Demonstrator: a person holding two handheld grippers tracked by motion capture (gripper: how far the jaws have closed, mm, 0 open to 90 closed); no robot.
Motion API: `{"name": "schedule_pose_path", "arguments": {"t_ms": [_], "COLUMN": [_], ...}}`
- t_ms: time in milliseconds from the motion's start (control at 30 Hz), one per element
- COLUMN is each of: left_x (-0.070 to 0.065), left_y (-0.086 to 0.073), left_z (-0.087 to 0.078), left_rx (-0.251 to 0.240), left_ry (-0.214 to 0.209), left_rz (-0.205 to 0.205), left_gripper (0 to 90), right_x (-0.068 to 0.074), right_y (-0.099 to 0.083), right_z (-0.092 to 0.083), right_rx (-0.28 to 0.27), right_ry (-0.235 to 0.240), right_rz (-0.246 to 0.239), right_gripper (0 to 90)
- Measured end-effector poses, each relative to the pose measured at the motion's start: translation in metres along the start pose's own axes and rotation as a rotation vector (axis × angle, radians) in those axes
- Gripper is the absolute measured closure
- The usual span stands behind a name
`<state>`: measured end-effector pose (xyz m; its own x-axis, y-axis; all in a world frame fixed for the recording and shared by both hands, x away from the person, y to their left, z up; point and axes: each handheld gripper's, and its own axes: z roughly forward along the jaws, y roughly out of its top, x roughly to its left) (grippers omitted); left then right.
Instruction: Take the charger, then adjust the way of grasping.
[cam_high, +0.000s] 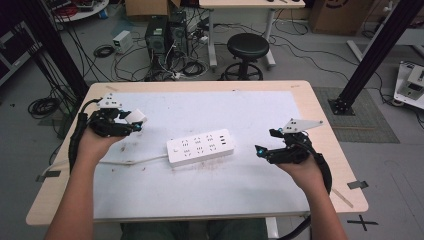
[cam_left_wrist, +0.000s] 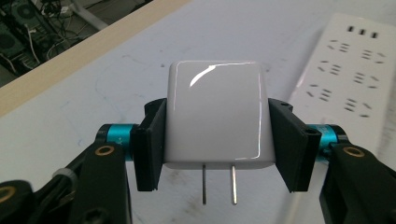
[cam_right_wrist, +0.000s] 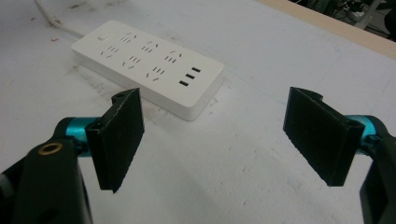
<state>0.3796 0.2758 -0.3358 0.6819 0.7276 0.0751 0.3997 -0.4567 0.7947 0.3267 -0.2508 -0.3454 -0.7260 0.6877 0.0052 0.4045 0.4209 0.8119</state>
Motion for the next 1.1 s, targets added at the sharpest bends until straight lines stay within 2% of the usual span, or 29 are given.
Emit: {"name": "schedule_pose_path", "arguments": {"t_ms": [33,100,133,267,333,467,533,600,633,667,700,733,800,900,933,967,1000,1067,1100], "left_x": [-0.009,-0.009,-0.016,-0.018,-0.017,-0.018,-0.026,-0.029,-0.036,-0.036,-0.044,-0.044,-0.053,-0.053,-0.082,-0.082,-0.093,-0.104,-0.104], "left_y": [-0.004,-0.004,-0.012,-0.014,-0.014,-0.014,-0.013,-0.013,-0.011,-0.011,-0.010,-0.010,-0.009,-0.009,-0.008,-0.008,-0.008,-0.008,-0.008], "left_z": [-0.008,-0.008,-0.019,-0.023,-0.022,-0.020,-0.016,-0.015,-0.012,-0.012,-0.009,-0.009,-0.005,-0.005,0.010,0.010,0.016,0.022,0.022], "left_rx": [-0.017,-0.017,-0.023,-0.036,-0.039,-0.044,-0.057,-0.065,-0.076,-0.076,-0.093,-0.093,-0.104,-0.104,-0.129,-0.129,-0.132,-0.134,-0.134], "left_ry": [-0.002,-0.002,-0.012,-0.027,-0.031,-0.041,-0.070,-0.078,-0.096,-0.096,-0.119,-0.119,-0.142,-0.142,-0.215,-0.215,-0.240,-0.264,-0.264], "left_rz": [0.013,0.013,0.039,0.050,0.066,0.065,0.082,0.087,0.108,0.108,0.122,0.122,0.142,0.142,0.216,0.216,0.232,0.263,0.263], "left_gripper": [42.5,42.5,42.5,42.5,42.5,42.5,42.5,42.5,42.5,42.5,42.5,42.5,42.5,42.5,42.5,42.5,42.5,42.5,42.5], "right_x": [0.000,0.001,0.001,0.002,0.002,0.000,0.002,0.004,0.006,0.006,0.009,0.009,0.013,0.015,0.026,0.026,0.031,0.036,0.039], "right_y": [0.000,0.000,0.000,-0.002,-0.001,0.001,0.004,0.004,0.005,0.005,0.005,0.005,0.006,0.006,0.006,0.006,0.006,0.004,0.003], "right_z": [-0.001,-0.002,-0.002,-0.004,-0.004,-0.003,-0.004,-0.004,-0.005,-0.005,-0.006,-0.006,-0.006,-0.006,-0.003,-0.003,-0.001,0.002,0.003], "right_rx": [-0.001,-0.002,-0.002,-0.007,-0.007,-0.008,-0.011,-0.014,-0.009,-0.009,-0.012,-0.012,-0.013,-0.013,-0.002,-0.002,-0.002,-0.002,-0.003], "right_ry": [0.000,-0.003,-0.003,-0.005,-0.007,-0.007,-0.001,0.002,0.009,0.009,0.011,0.011,0.016,0.024,0.050,0.050,0.062,0.077,0.086], "right_rz": [0.001,0.006,0.006,0.009,0.011,0.006,-0.005,-0.010,-0.011,-0.011,-0.014,-0.014,-0.020,-0.019,-0.029,-0.029,-0.030,-0.025,-0.023], "right_gripper": [21.1,21.1,21.1,21.1,21.1,21.1,21.1,21.1,21.1,21.1,21.1,21.1,21.1,21.1,21.1,21.1,21.1,21.1,21.1]}}
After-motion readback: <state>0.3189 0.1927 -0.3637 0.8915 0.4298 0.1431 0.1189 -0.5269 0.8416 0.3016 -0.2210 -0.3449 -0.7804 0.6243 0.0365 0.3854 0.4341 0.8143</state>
